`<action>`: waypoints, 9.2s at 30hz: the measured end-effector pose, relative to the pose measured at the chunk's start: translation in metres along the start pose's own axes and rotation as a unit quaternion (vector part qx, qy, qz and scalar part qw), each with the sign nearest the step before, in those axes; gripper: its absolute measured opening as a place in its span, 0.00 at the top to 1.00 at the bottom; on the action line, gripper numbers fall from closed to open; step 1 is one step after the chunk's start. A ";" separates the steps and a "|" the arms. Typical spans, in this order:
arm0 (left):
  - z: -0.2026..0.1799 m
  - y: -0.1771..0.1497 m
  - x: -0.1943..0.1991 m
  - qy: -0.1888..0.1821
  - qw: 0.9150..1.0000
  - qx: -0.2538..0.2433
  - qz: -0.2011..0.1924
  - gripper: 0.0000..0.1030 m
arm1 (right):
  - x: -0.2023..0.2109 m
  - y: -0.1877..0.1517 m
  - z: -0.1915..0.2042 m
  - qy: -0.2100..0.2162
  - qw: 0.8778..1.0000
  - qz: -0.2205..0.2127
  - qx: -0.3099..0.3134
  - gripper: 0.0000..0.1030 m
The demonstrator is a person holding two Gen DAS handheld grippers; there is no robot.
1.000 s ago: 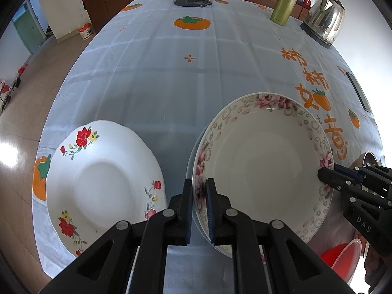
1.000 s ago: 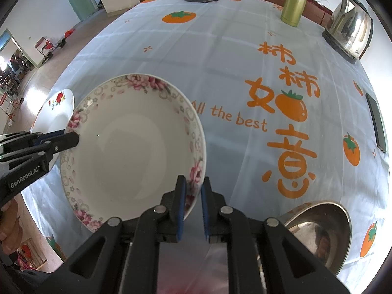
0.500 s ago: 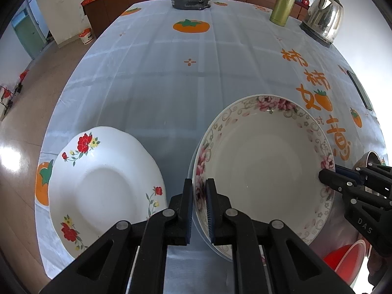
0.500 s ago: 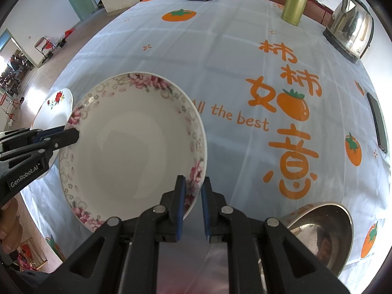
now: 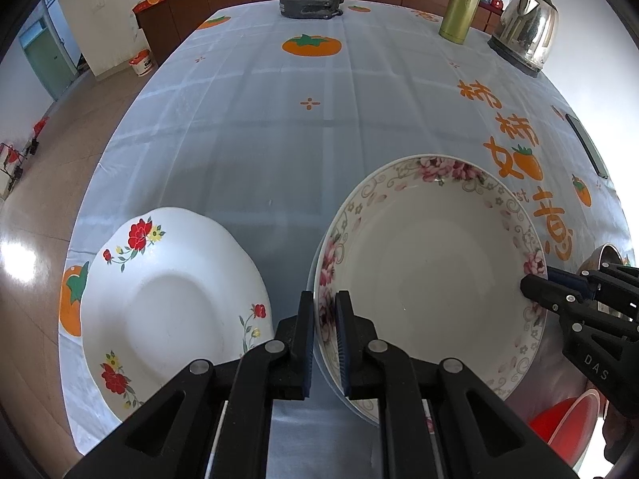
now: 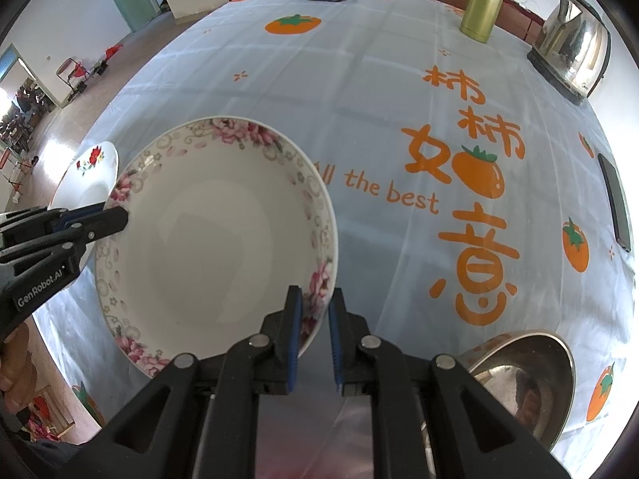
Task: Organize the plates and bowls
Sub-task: 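Lower the pink-rimmed plate with both grippers onto the blue-patterned plate, then open both grippers to release the pink-rimmed plate and withdraw, then move both grippers to the rim of the white red-flower plate, then close both grippers on the white red-flower plate's rim, then lift the white red-flower plate with both grippers toward the plate stack, then carry the white red-flower plate with both grippers over the pink-rimmed plate stack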
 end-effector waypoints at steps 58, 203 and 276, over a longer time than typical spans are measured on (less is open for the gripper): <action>-0.001 -0.013 -0.005 0.007 1.000 -0.001 0.013 0.56 | -0.002 -0.005 0.009 -0.023 0.999 0.003 0.036 0.75; 0.174 -0.047 0.020 0.138 0.975 0.168 0.054 0.72 | -0.046 0.056 0.185 0.064 0.987 0.016 0.149 0.75; 0.053 -0.002 0.038 0.085 0.994 0.068 0.026 0.72 | 0.018 0.027 0.073 0.015 0.998 -0.009 0.055 0.75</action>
Point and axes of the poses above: each gripper's, at about its wrist camera, not at the fingertips, and x roughly against the way its jaws point, z to its left, y to its top, the point moved 5 cm from there along -x, roughly the way its jaws point, and after that the axes turned 8 degrees about -z, right-handed, at the moved point
